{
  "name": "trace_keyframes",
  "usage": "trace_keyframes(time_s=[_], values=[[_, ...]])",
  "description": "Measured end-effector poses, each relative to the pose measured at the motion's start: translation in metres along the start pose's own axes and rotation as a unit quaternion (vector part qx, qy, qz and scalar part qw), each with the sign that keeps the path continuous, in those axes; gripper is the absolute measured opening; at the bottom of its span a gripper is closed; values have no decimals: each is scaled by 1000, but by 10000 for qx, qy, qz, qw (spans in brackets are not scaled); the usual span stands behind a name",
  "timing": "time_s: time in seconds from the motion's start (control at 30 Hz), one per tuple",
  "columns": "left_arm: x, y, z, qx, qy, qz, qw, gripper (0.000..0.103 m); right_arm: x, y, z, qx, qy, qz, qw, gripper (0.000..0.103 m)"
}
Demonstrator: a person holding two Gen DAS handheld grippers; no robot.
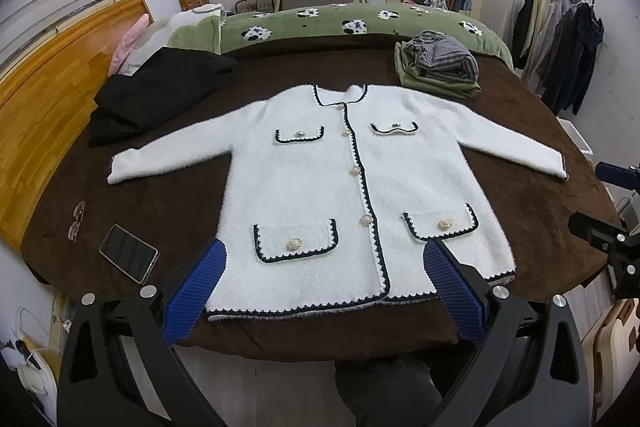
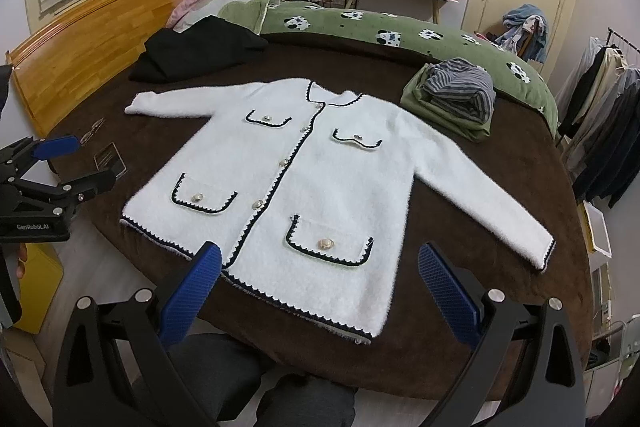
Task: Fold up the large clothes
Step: 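Reach the right tool to a sleeve cuff and grasp it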
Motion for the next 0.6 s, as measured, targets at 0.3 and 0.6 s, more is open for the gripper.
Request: trace_keyframes(time_s=[0.3, 0.6], values=[[28, 24, 23, 209, -147, -65, 9997, 97, 14, 2, 27, 247, -106, 14, 9996, 97], [98, 66, 92, 583, -543, -157, 9967, 97, 41, -6, 109, 895, -477, 49, 9948, 97]])
Point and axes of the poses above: each gripper's, at about its wrist camera, not at the fingertips, and x roughly the way its jaws point, z to its right, y to its top, the point moved 7 cm from there along x, roughly the way its jaws point, and after that the axes turned 8 degrees about -x, right-handed, at the moved point
